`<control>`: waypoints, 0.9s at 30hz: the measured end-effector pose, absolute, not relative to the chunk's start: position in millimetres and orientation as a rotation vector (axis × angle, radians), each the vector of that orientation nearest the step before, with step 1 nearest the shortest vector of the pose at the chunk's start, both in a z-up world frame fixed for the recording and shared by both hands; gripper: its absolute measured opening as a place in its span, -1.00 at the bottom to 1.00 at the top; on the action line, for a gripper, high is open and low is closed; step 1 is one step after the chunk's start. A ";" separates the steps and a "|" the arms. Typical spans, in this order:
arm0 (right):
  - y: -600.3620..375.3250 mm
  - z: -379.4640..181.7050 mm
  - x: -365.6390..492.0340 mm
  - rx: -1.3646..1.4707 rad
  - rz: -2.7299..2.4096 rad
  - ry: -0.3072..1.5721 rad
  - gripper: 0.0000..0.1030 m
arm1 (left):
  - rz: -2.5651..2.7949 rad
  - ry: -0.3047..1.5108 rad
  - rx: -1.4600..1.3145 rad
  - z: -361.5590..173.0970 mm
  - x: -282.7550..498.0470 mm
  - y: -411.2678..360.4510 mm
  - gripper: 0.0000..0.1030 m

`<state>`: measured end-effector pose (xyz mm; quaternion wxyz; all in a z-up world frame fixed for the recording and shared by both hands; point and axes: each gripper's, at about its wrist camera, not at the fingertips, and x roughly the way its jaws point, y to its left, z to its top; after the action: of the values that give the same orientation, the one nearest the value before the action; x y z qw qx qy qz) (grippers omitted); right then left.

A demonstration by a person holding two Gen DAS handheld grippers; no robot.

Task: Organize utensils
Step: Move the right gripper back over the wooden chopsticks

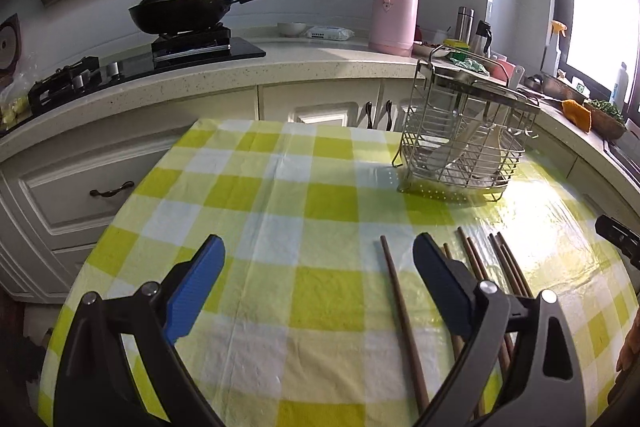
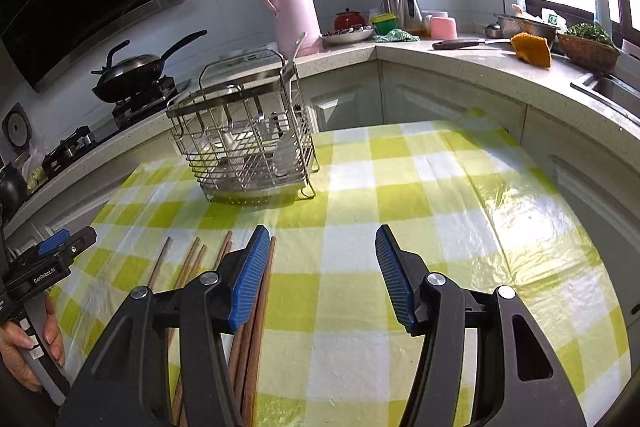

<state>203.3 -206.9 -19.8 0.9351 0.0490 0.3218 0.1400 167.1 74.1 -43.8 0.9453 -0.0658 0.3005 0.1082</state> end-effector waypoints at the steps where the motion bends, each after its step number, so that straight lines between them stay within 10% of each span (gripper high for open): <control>1: -205.5 -24.8 202.0 0.099 0.286 0.670 0.04 | 0.215 0.613 -0.142 -46.5 162.9 74.0 0.79; 27: -153.7 -82.0 208.5 -0.025 0.344 0.894 -0.42 | 0.146 0.806 -0.159 -91.0 167.0 63.7 0.74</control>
<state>208.5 -153.7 -82.0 0.8874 -0.0120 0.4301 0.1655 167.0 63.7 -91.0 0.9142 -0.0770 0.3914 0.0711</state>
